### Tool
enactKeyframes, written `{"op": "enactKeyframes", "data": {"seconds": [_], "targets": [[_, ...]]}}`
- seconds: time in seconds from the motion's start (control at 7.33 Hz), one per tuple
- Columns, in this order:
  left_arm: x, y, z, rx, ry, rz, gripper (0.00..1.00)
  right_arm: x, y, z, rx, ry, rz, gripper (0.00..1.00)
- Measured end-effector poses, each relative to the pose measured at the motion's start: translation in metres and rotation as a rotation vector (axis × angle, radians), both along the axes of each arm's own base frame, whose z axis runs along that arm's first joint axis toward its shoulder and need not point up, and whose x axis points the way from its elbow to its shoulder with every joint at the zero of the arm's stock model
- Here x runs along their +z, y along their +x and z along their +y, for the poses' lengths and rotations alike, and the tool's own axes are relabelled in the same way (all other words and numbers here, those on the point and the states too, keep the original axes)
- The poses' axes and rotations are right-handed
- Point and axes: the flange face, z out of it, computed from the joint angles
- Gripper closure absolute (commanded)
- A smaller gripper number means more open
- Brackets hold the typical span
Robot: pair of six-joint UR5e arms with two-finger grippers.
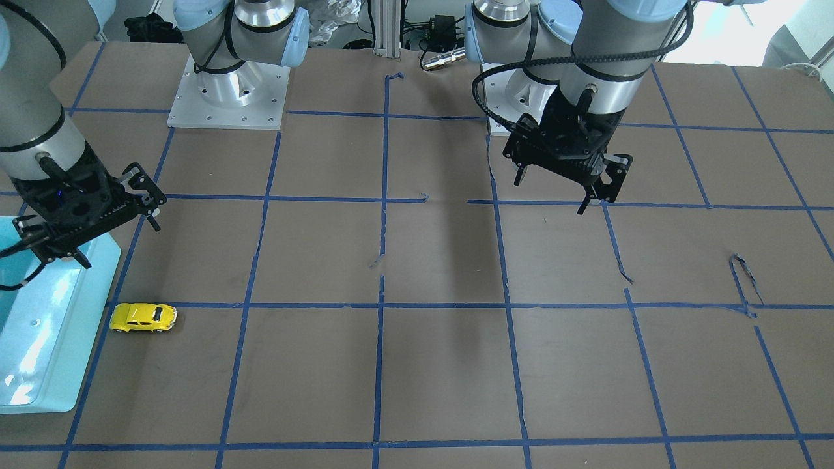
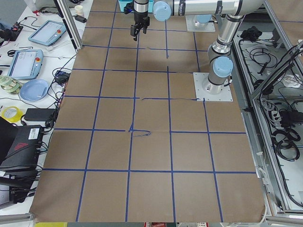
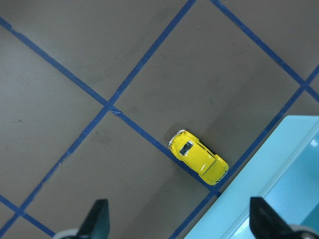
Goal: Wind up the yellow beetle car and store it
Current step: 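Lower the right gripper onto the yellow car beside the blue bin, then close the right gripper on the yellow car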
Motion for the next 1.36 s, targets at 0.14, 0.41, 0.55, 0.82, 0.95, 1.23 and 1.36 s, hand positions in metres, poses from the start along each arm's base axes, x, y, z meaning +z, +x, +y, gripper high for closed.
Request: {"op": "enactKeyframes", "data": {"seconds": [0.14, 0.41, 0.55, 0.82, 0.95, 1.23, 1.36], "targets": [[0.015, 0.001, 0.013, 0.070, -0.017, -0.006, 0.00, -0.023, -0.003, -0.010, 0.136, 0.008, 0.012, 0.00], [0.037, 0.004, 0.037, 0.168, -0.038, -0.012, 0.00, -0.071, -0.011, -0.021, 0.351, 0.021, 0.039, 0.00], [0.045, 0.007, 0.046, 0.196, -0.042, -0.023, 0.00, -0.093, -0.018, -0.020, 0.419, 0.040, 0.046, 0.00], [0.053, 0.006, 0.051, 0.340, -0.073, -0.002, 0.00, -0.136, -0.034, -0.016, 0.473, 0.081, 0.035, 0.00], [0.052, 0.005, 0.052, 0.424, -0.072, 0.022, 0.00, -0.151, -0.040, -0.015, 0.499, 0.087, 0.034, 0.00], [0.051, 0.009, 0.050, 0.483, -0.078, 0.036, 0.00, -0.172, -0.050, -0.018, 0.520, 0.090, 0.034, 0.00], [0.053, 0.014, 0.045, 0.495, -0.098, 0.041, 0.00, -0.181, -0.054, -0.020, 0.538, 0.096, 0.033, 0.00]]}}
